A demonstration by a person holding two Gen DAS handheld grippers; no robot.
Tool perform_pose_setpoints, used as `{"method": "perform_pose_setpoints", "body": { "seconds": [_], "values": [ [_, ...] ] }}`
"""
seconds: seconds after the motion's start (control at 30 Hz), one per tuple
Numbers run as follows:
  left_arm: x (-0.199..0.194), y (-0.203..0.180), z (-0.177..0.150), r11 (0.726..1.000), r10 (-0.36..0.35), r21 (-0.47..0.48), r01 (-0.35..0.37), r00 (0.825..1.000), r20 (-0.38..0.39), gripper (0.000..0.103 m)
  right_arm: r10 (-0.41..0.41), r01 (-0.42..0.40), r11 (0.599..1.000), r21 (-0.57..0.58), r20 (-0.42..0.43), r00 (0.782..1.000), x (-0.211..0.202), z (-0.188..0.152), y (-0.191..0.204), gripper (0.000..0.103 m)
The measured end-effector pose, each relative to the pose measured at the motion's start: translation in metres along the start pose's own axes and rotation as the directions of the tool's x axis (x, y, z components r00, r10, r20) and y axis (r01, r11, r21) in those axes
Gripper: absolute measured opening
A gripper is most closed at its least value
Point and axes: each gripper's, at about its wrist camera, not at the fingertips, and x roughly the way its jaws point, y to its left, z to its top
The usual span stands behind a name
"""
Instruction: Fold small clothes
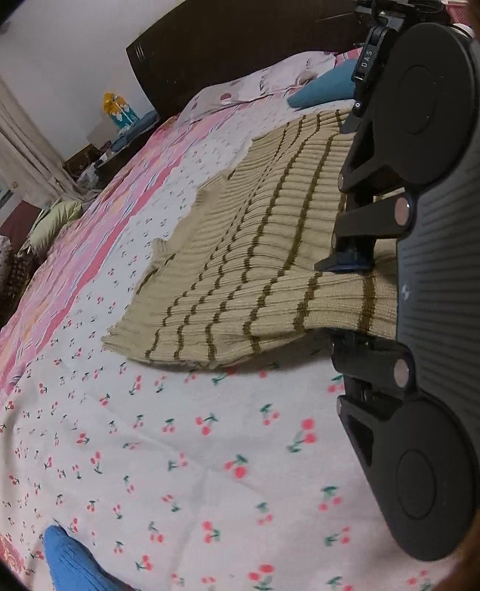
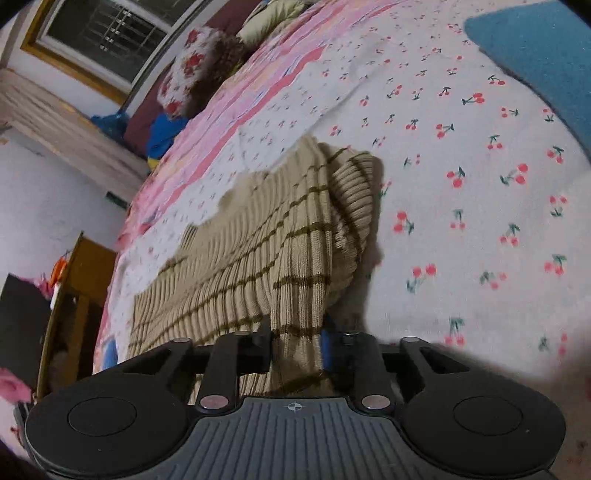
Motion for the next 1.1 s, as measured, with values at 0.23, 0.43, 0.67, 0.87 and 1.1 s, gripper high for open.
{"method": "perform_pose_setpoints", "body": {
  "seconds": [0.23, 0.43, 0.67, 0.87, 1.1],
  "values": [
    [-0.039, -0.007, -0.015, 0.999, -0.043, 0.032, 0.043, 0.999, 0.002, 0.023, 0.073, -0.073, 0.997, -0.004, -0.007, 0.997, -0.049, -0.011, 0.003, 0.017],
    [-0.022, 0.003, -0.021, 0.999, 0.049, 0.019, -0.048, 0.998, -0.027, 0.023, -0.055, 0.051, 0.996, -0.067, -0.053, 0.997, -0.035, -0.013, 0.004, 0.021],
    [-0.037, -0.008, -0.016, 0.986, 0.117, 0.115, -0.119, 0.993, 0.021, 0.038, -0.164, 0.176, 0.961, -0.213, 0.074, 0.984, -0.060, -0.003, 0.030, 0.031],
    [-0.031, -0.013, 0.007, 0.985, 0.121, 0.117, -0.127, 0.991, 0.062, 0.043, -0.171, 0.184, 0.964, -0.193, 0.082, 0.982, -0.022, 0.037, 0.030, 0.040],
    [-0.003, -0.026, 0.033, 0.958, 0.190, 0.196, -0.208, 0.976, 0.108, 0.036, -0.220, 0.252, 0.912, -0.323, 0.131, 0.967, 0.022, 0.062, 0.056, 0.007]
  ]
}}
